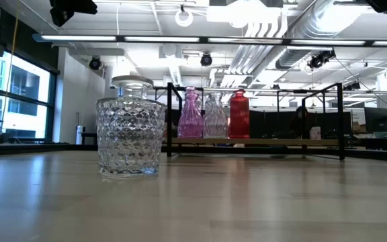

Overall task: Sort vases onto shelf
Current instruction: Align the red vase with the other red vase on the shelf

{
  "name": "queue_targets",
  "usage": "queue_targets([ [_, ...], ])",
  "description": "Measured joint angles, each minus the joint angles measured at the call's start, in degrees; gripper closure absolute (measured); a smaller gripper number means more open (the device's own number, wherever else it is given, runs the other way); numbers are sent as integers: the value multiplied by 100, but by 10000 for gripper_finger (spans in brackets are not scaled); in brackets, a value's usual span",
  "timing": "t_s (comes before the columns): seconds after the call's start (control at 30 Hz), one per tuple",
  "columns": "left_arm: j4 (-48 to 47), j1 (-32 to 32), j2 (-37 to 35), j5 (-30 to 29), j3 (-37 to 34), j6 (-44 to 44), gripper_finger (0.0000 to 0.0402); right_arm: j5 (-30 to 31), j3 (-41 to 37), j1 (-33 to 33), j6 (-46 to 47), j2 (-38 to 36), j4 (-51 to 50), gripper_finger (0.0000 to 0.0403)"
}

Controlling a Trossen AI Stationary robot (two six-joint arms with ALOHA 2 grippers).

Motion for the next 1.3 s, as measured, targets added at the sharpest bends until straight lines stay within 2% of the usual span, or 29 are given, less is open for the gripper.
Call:
queue_targets([
  [0.27,1,0,0,0,0,3,367,400,-11,-12,448,174,-18,329],
  [0.63,4,0,0,0,0,2,367,418,-22,-10,1207,178,-49,329],
  [0.9,4,0,0,0,0,-11,367,1103,4,-14,1596,200,-71,329],
  [1.3,6,0,0,0,0,-8,367,1428,2,-14,1749,206,184,320],
])
